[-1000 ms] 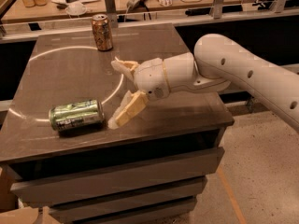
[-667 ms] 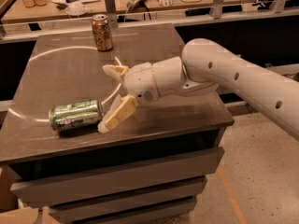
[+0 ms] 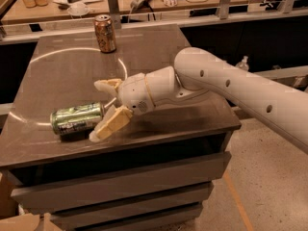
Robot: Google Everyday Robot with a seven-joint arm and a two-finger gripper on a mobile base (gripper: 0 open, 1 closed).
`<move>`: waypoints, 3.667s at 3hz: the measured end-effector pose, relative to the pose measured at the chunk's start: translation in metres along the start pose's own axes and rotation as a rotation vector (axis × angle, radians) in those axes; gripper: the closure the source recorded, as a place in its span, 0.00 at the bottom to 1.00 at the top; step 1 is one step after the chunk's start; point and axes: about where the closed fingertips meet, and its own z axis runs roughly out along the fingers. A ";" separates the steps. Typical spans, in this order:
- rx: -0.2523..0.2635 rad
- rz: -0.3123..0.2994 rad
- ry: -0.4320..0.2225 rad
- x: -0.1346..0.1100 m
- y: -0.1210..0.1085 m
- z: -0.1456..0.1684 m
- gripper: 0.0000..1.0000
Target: Move green can near orange can
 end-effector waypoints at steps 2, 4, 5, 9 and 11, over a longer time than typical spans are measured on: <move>-0.017 -0.018 -0.005 0.004 0.000 -0.003 0.61; 0.331 -0.041 -0.203 -0.017 -0.040 -0.070 1.00; 0.490 -0.094 -0.216 -0.045 -0.066 -0.113 1.00; 0.565 0.132 -0.015 0.017 -0.169 -0.194 1.00; 0.511 0.136 0.018 0.020 -0.216 -0.193 1.00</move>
Offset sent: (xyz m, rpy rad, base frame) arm 0.0109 -0.0212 0.0009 0.0199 -0.0354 -0.0074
